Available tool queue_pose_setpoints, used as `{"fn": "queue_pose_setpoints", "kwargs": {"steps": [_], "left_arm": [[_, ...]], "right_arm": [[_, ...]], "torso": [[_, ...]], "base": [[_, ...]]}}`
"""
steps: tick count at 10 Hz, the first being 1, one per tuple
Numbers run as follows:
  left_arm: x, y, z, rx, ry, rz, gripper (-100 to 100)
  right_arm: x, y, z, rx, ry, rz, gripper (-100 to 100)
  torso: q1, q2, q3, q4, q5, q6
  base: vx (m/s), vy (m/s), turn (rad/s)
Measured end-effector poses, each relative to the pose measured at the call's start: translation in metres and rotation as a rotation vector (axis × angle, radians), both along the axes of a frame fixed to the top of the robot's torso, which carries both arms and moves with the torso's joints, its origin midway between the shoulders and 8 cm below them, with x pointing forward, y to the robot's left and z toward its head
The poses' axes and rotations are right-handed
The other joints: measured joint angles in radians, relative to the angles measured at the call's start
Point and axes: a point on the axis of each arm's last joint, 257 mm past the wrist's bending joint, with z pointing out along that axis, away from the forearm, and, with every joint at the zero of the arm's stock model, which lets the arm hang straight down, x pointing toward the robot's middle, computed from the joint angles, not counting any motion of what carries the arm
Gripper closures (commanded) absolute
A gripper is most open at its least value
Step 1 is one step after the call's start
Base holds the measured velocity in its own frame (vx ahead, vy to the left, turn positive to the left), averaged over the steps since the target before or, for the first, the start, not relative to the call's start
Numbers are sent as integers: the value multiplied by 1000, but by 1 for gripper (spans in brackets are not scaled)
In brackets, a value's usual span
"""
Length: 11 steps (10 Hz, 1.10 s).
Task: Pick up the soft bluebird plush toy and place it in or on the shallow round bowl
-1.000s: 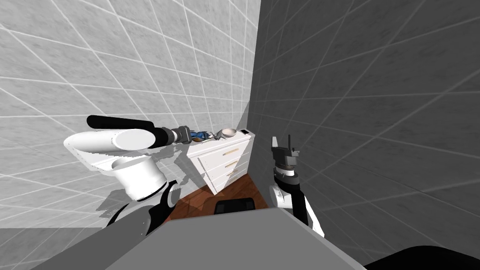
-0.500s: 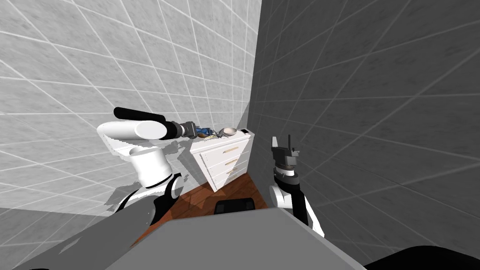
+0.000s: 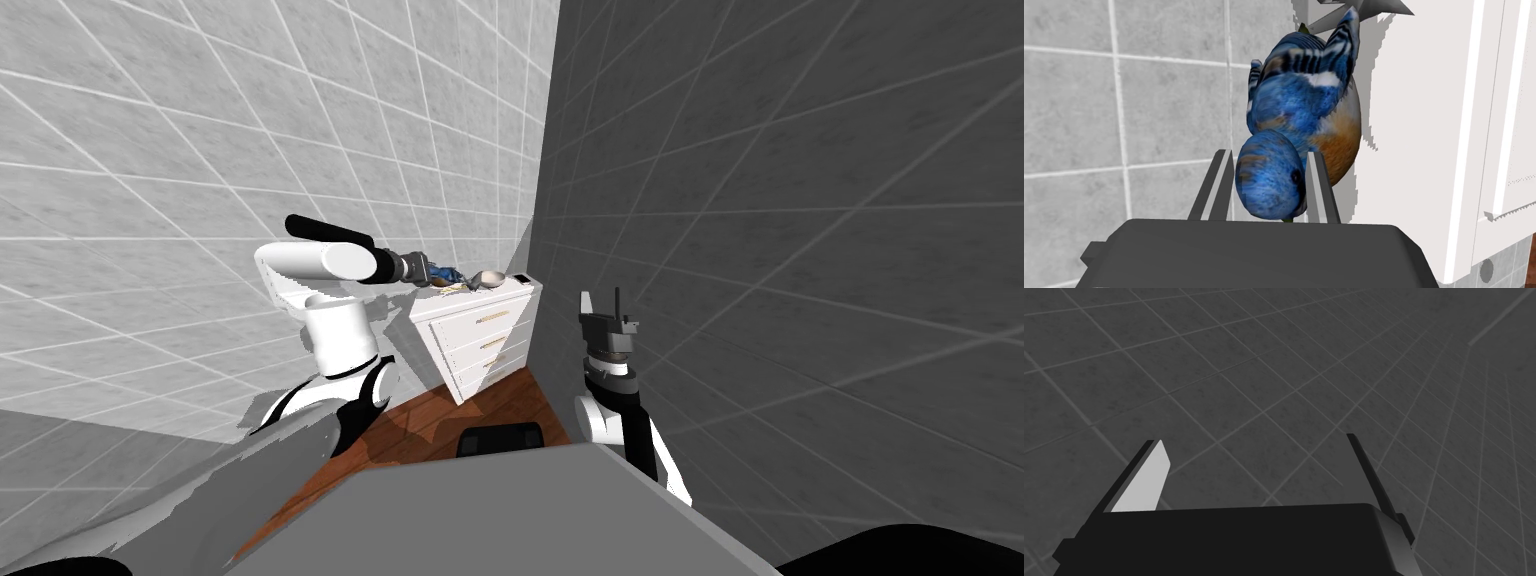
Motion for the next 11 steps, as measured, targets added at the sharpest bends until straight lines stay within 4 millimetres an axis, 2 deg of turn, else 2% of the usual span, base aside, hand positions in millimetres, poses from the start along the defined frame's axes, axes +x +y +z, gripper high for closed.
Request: {"fn": "queue_pose_setpoints", "kwargs": {"steps": [11], "left_arm": [[52, -54, 25, 1, 46, -32, 100]], "right_arm": [[0, 0, 0, 0, 0, 0, 0]], "torso": [[0, 0, 1, 2, -1, -1]], "base": [[-26, -22, 30]]}}
